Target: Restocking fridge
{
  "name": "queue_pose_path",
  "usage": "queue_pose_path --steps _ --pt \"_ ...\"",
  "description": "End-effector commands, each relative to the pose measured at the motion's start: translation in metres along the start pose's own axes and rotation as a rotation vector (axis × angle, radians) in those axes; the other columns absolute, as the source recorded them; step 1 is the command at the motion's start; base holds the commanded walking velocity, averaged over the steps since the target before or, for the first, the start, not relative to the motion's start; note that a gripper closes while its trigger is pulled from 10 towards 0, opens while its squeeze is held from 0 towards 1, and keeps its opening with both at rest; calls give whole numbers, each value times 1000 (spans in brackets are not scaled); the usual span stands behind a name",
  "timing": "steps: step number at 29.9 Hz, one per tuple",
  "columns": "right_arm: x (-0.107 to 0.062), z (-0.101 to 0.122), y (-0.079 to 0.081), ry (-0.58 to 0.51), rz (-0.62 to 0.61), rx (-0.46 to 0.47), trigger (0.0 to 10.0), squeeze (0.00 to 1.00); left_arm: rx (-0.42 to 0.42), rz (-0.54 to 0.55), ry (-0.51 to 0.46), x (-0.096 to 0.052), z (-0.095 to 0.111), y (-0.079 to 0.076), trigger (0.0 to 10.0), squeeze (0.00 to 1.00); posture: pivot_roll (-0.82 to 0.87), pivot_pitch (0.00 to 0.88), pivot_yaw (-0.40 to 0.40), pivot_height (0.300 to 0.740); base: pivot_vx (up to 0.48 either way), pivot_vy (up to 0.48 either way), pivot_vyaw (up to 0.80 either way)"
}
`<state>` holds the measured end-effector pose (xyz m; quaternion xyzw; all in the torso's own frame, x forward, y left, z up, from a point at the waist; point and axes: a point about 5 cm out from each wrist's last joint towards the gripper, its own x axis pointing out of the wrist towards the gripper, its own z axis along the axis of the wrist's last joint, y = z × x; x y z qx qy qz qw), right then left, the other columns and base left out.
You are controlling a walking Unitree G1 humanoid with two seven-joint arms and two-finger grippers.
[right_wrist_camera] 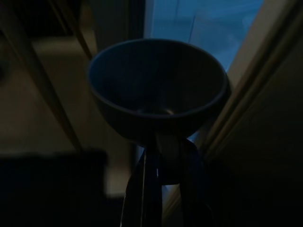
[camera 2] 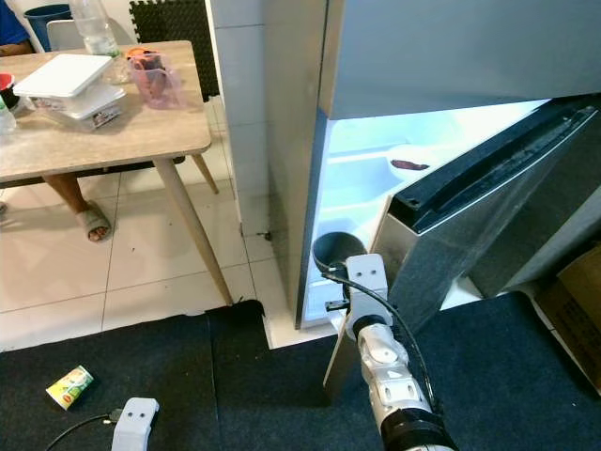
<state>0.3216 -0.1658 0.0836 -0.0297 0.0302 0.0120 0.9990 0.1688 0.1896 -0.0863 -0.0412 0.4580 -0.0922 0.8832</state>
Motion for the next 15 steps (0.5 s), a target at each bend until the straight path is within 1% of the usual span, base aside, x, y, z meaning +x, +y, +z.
queue_pose_path --steps 1,2,3,4,5,6,7,8,10,11,13,15 --pt "-1 25 -14 -150 -32 90 10000 0 11 -21 27 1 -4 -6 10000 0 -189 108 20 740 0 0 0" --pt "-1 25 -14 -150 -32 90 10000 0 11 -21 27 1 -4 -6 10000 0 -189 108 20 740 0 0 0" --pt "-2 30 -4 -176 31 108 10000 0 14 -24 26 2 -4 -7 10000 0 -189 108 20 740 0 0 0" --pt "-2 33 3 -192 71 118 10000 0 16 -26 26 2 -3 -8 10000 0 -189 108 20 740 0 0 0" --pt "-3 37 14 -212 145 122 10000 0 18 -28 25 2 -3 -8 10000 0 -186 105 21 740 0 0 0" --pt "-3 41 22 -226 196 124 10000 0 20 -30 25 3 -3 -9 10000 0 -186 105 21 740 0 0 0" --pt "-3 41 22 -226 196 124 10000 0 20 -30 25 3 -3 -9 10000 0 -186 105 21 740 0 0 0" --pt "-4 42 26 -232 222 124 10000 0 21 -32 24 3 -2 -9 10000 0 -186 105 21 740 0 0 0" --pt "-6 50 41 -259 313 125 10000 0 24 -35 25 3 -2 -10 10000 0 -183 105 18 740 0 0 0" --pt "-6 50 41 -259 313 125 10000 0 24 -35 25 3 -2 -10 10000 0 -183 105 18 740 0 0 0" --pt "-5 57 47 -282 348 123 10000 0 25 -37 27 3 -3 -11 10000 0 -181 105 16 740 0 0 0" --pt "-4 61 46 -295 341 120 10000 0 25 -38 29 3 -4 -11 10000 0 -181 105 16 740 0 0 0"
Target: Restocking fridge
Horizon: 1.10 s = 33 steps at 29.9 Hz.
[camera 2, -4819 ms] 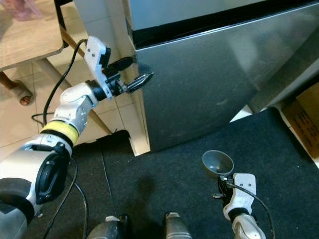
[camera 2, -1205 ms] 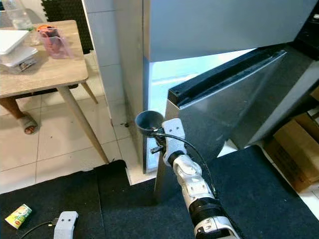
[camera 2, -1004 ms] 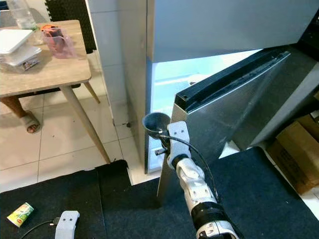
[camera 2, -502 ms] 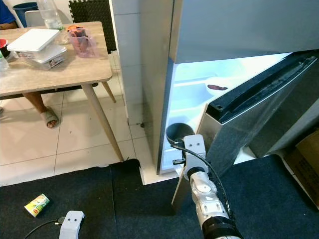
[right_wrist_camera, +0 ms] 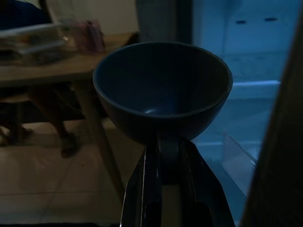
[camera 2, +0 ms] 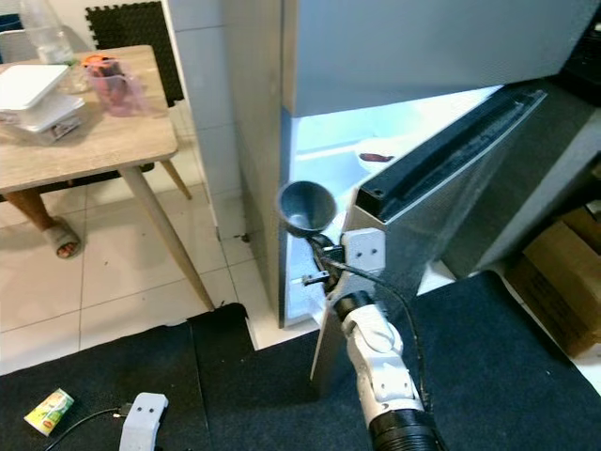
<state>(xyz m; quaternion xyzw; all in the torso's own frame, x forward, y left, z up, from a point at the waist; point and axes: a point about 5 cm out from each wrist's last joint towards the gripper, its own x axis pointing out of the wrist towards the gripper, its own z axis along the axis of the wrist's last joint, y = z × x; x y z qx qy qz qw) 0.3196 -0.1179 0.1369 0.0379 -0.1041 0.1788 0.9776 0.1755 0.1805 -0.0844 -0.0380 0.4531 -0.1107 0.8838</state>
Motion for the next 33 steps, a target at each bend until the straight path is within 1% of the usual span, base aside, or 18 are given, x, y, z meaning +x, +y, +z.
queue_pose_path --steps 1,5,9,10,11,12,13,14,17,23,24,28,31,33 --pt "3 8 1 -25 -1 -6 10000 0 1 -9 38 -1 -12 -3 10000 0 -181 105 16 740 0 0 0" --pt "7 25 -12 -78 -68 -40 10000 0 3 -14 45 -2 -14 -5 10000 0 -183 106 16 740 0 0 0" --pt "7 36 -22 -97 -110 -69 10000 0 6 -18 47 -2 -14 -5 10000 0 -188 106 16 740 0 0 0" --pt "7 36 -22 -97 -110 -69 10000 0 6 -18 47 -2 -14 -5 10000 0 -188 106 16 740 0 0 0" --pt "7 39 -28 -97 -144 -95 10000 0 8 -19 47 -1 -14 -5 10000 0 -189 106 16 740 0 0 0" --pt "7 39 -28 -97 -144 -95 10000 0 8 -19 47 -1 -14 -5 10000 0 -189 106 16 740 0 0 0" --pt "6 48 -37 -113 -197 -144 10000 0 12 -22 46 -1 -13 -6 10000 0 -193 105 16 740 0 0 0" --pt "6 48 -37 -113 -197 -144 10000 0 12 -22 46 -1 -13 -6 10000 0 -193 105 16 740 0 0 0" --pt "5 59 -44 -133 -253 -209 10000 0 18 -26 45 0 -11 -6 10000 0 -199 104 18 740 0 0 0" --pt "4 65 -52 -128 -323 -246 10000 0 23 -28 47 0 -12 -6 10000 0 -202 102 18 740 0 0 0" --pt "2 69 -62 -113 -392 -280 10000 0 26 -29 49 0 -12 -6 10000 0 -203 101 18 740 0 0 0" --pt "3 74 -61 -126 -383 -279 10000 0 28 -31 50 0 -12 -7 10000 0 -204 99 17 740 0 0 0" --pt "5 77 -60 -124 -388 -300 10000 0 30 -33 52 0 -12 -8 10000 0 -204 97 15 740 0 0 0" --pt "5 79 -63 -115 -417 -329 10000 0 30 -34 51 0 -12 -8 10000 0 -203 95 13 740 0 0 0"
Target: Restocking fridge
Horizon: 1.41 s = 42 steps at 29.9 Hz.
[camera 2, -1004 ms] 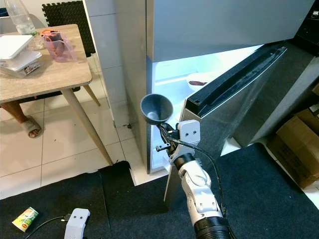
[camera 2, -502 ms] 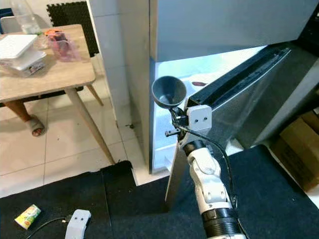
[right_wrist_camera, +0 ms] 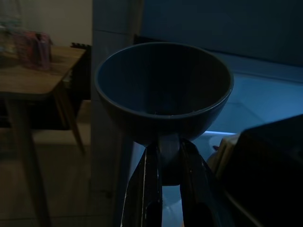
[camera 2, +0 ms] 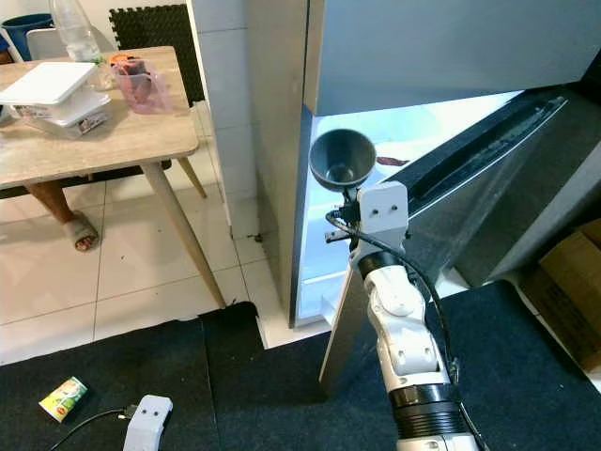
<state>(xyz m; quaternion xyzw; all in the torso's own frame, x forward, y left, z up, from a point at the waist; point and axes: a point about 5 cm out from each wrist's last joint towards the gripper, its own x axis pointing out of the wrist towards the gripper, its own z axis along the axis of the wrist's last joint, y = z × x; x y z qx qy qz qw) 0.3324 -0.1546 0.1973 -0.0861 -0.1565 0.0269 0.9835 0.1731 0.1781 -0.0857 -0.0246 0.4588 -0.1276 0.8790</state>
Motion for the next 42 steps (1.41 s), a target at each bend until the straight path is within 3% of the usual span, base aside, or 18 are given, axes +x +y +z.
queue_pose_path --steps 1,14,20,32,42 --pt "2 10 -34 -26 -165 -35 10000 0 -7 -17 31 0 -9 -6 10000 0 -204 94 13 740 0 0 0" --pt "0 16 -56 0 -296 -73 10000 0 -3 -23 31 1 -8 -7 10000 0 -212 100 22 740 0 0 0" --pt "-1 18 -57 2 -310 -73 10000 0 -1 -24 31 1 -8 -7 10000 0 -212 101 23 740 0 0 0" --pt "0 18 -51 11 -281 -44 10000 0 -40 -23 30 1 -7 -8 10000 0 -217 104 22 740 0 0 0" --pt "-6 12 -34 32 -214 -1 10000 0 3 3 55 1 -8 -5 10000 0 -231 115 37 740 432 0 0"
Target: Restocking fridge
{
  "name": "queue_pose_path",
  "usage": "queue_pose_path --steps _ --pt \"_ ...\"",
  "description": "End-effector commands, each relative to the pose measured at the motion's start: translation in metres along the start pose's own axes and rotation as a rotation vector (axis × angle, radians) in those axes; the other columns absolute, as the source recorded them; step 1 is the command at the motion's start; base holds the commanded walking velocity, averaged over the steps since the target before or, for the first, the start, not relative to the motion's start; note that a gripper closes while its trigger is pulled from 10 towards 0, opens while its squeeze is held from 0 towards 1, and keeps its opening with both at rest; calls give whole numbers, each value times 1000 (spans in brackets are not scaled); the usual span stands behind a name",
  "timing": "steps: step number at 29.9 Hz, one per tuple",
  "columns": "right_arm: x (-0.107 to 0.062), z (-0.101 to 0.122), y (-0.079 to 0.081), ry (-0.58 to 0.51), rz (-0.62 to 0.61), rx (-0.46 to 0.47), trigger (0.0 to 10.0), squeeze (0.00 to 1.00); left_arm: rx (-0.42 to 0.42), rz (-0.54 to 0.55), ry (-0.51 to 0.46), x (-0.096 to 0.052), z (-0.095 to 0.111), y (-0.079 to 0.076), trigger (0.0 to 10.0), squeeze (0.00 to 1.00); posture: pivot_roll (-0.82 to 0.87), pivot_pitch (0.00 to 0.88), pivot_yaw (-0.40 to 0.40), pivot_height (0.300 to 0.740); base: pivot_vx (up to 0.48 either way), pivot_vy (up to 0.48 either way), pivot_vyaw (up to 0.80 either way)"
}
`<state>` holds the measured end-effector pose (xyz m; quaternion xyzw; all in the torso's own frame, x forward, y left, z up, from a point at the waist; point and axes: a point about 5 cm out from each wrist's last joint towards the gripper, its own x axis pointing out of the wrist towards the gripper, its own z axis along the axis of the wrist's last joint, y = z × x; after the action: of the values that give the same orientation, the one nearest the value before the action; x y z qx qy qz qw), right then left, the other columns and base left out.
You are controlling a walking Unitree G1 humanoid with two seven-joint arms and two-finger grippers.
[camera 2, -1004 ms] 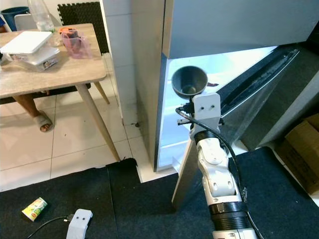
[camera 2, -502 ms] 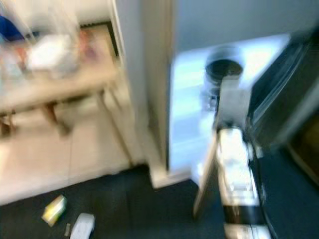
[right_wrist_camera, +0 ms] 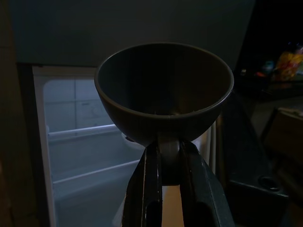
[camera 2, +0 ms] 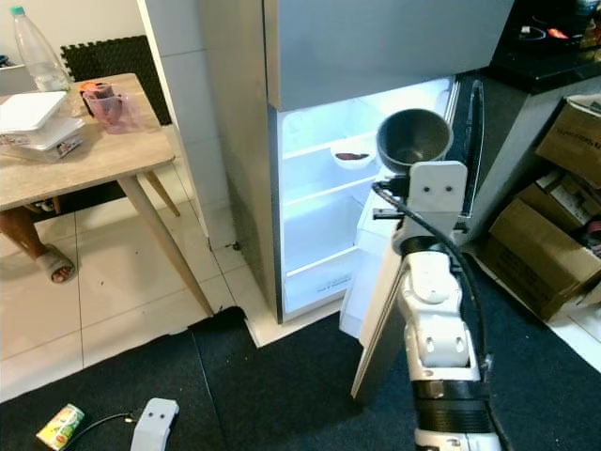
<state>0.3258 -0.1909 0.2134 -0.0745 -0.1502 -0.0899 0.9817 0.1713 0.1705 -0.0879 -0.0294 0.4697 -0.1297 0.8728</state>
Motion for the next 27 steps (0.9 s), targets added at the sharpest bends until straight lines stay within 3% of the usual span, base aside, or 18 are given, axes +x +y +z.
queue_pose_path --steps 1,7,11,18,27 --pt "-3 1 4 2 19 13 10000 0 12 13 31 -1 -6 2 10000 0 -231 115 37 740 0 0 0" --pt "-4 9 15 -47 85 62 10000 0 -1 14 24 -2 -4 4 10000 0 -229 117 40 740 0 0 0" --pt "-9 27 33 -139 230 176 10000 0 -3 14 25 -2 -5 5 10000 0 -226 117 39 740 0 0 0" --pt "-14 41 47 -191 344 265 10000 0 -3 12 27 -2 -5 4 10000 0 -226 114 37 740 0 0 0" --pt "-20 45 58 -195 473 296 10000 0 1 -26 24 -1 -3 0 10000 0 -228 109 37 740 0 -155 0"
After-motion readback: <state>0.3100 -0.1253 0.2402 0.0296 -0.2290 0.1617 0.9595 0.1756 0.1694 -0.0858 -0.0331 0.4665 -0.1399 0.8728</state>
